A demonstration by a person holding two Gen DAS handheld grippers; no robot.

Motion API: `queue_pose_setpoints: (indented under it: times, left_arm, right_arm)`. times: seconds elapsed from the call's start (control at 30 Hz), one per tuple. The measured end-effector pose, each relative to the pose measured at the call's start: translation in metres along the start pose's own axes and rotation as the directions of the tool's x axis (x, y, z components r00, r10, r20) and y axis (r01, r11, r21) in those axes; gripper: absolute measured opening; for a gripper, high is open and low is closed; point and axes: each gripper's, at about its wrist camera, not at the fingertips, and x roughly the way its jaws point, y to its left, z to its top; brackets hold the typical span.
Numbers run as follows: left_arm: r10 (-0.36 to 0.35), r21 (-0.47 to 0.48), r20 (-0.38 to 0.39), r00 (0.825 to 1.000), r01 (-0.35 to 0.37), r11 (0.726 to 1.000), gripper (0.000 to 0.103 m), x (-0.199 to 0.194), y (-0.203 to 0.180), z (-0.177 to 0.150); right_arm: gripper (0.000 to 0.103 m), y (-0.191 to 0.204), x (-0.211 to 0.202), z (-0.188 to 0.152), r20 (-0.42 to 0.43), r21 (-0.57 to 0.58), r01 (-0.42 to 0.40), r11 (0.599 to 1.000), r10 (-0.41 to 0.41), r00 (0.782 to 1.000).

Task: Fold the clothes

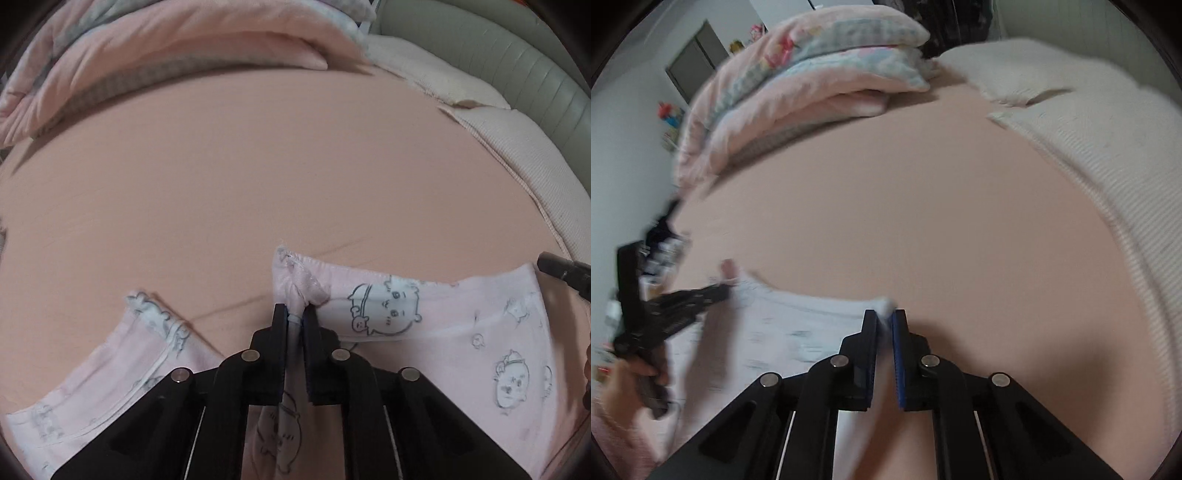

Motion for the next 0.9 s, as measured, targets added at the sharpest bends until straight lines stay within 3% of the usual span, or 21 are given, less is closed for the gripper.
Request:
queue_pose_setpoints:
  times: [0.07, 0.13, 0.2, 0.23, 0.33, 0.43, 0.6, 0.67, 0.77, 0.83, 0.87, 0.9]
  left_arm:
    - [0.026, 0.014, -0.021, 0.999, -0.026, 1.000, 0.009, -0.007, -0.006, 0.005]
    - [0.025, -0.001, 0.022, 0.999, -0.025, 1.000, 0.014, -0.025, -0.011, 0.004]
    - [0.018, -0.009, 0.063, 0.998, -0.018, 1.000, 0.020, -0.043, -0.016, 0.003]
    - [-0.017, 0.017, 0.076, 0.997, 0.016, 1.000, 0.026, -0.052, -0.024, -0.001]
    - [-0.148, 0.119, 0.059, 0.987, 0.141, 0.983, 0.031, -0.069, -0.055, -0.012]
    - [-0.155, 0.195, 0.042, 0.987, 0.144, 0.970, 0.031, -0.067, -0.082, -0.013]
    - [0.024, 0.126, 0.008, 1.000, -0.025, 0.992, 0.031, -0.046, -0.068, -0.006]
    - [0.106, 0.102, -0.012, 0.994, -0.104, 0.989, 0.031, -0.033, -0.046, -0.007]
    - [0.240, 0.067, -0.023, 0.970, -0.238, 0.969, 0.034, -0.019, -0.003, -0.008]
    - [0.171, -0.048, -0.013, 0.985, -0.172, 0.984, 0.033, -0.028, 0.021, -0.003]
    - [0.129, -0.082, -0.002, 0.992, -0.129, 0.988, 0.033, -0.034, 0.023, -0.002]
    - [0.109, -0.048, 0.011, 0.994, -0.108, 0.993, 0.033, -0.037, 0.018, -0.003]
  right_arm:
    - [0.006, -0.017, 0.016, -0.009, -0.053, 0.058, -0.012, 0.998, 0.015, 0.999]
    - [0.010, -0.024, 0.005, -0.005, -0.052, 0.130, -0.024, 0.991, 0.031, 0.998]
    - [0.013, -0.018, -0.015, -0.001, -0.016, 0.119, -0.046, 0.992, 0.048, 0.999]
    - [0.019, -0.015, -0.022, -0.008, -0.033, 0.110, -0.057, 0.992, 0.061, 0.998]
    - [0.020, -0.006, -0.025, -0.030, -0.097, 0.110, -0.106, 0.988, 0.117, 0.988]
    - [0.020, 0.004, -0.007, -0.040, -0.147, 0.084, -0.075, 0.994, 0.086, 0.985]
    - [0.022, 0.004, 0.003, -0.021, -0.102, 0.126, -0.087, 0.988, 0.101, 0.990]
    - [0.022, 0.005, 0.008, -0.020, -0.107, 0.114, -0.074, 0.991, 0.086, 0.991]
    - [0.022, 0.005, 0.013, -0.017, -0.113, 0.098, -0.053, 0.994, 0.064, 0.992]
    - [0.022, 0.002, 0.008, -0.012, -0.104, 0.084, -0.016, 0.996, 0.024, 0.994]
    - [0.023, 0.000, 0.003, -0.008, -0.087, 0.055, 0.038, 0.998, -0.034, 0.996]
    - [0.023, -0.002, -0.003, -0.005, -0.067, 0.024, 0.097, 0.995, -0.095, 0.993]
